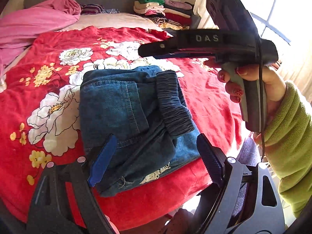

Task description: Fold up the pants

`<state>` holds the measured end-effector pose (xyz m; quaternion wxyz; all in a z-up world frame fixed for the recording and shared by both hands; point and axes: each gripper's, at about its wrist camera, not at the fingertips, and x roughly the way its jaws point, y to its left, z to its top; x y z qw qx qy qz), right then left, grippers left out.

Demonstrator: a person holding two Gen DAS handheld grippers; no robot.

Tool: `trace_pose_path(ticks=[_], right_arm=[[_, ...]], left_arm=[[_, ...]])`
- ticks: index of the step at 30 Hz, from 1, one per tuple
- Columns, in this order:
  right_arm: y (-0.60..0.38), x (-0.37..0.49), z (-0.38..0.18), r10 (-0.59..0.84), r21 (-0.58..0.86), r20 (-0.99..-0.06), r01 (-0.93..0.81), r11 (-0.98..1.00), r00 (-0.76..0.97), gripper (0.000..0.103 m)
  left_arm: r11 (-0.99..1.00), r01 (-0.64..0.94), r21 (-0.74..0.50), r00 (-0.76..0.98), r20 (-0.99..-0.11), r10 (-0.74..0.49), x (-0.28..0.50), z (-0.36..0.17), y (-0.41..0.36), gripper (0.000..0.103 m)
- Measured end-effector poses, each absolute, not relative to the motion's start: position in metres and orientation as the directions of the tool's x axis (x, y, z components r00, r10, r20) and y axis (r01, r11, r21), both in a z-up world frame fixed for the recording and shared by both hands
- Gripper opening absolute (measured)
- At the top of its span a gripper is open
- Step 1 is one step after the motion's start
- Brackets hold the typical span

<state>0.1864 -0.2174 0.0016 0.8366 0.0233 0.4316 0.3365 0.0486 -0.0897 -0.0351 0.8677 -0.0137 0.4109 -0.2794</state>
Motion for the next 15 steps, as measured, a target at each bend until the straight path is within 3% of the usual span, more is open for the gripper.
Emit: trace_pose_path(ticks=[2, 4, 5, 7, 10, 13, 15], right_arm=[[-0.198, 0.200, -0.005, 0.561, 0.316, -0.748, -0.554, 0.770, 0.353, 0.047], [-0.180, 0.208, -0.020, 0.509, 0.282, -0.807, -0.563, 0.777, 0.299, 0.042], [-0.172, 0.210, -0.030, 0.454, 0.241, -0.846, -0.560, 0.793, 0.280, 0.037], [-0.164, 0.210, -0.047, 0.414, 0.226, -0.879, -0.558, 0.799, 0.238, 0.017], [-0.162, 0.204, -0.042, 0.400, 0.192, -0.863, -0.530, 0.826, 0.310, 0.006], [-0.157, 0.207, -0.034, 0.378, 0.134, -0.841, -0.528, 0.839, 0.387, 0.004], [-0.151, 0.216, -0.045, 0.276, 0.033, -0.865, -0.501, 0.865, 0.420, 0.004]], left_arm=[[0.851, 0.463, -0.248, 0.485, -0.733, -0.477, 0.052, -0.044, -0.092, 0.057], [0.849, 0.470, -0.244, 0.464, -0.749, -0.472, 0.048, -0.052, -0.096, 0.056], [0.846, 0.482, -0.227, 0.464, -0.753, -0.466, 0.044, -0.054, -0.098, 0.056], [0.842, 0.504, -0.192, 0.465, -0.762, -0.452, 0.036, -0.058, -0.103, 0.056], [0.836, 0.512, -0.199, 0.447, -0.769, -0.457, 0.032, -0.062, -0.106, 0.056], [0.835, 0.515, -0.192, 0.449, -0.770, -0.453, 0.031, -0.064, -0.107, 0.056], [0.837, 0.513, -0.189, 0.448, -0.773, -0.449, 0.032, -0.065, -0.106, 0.056]])
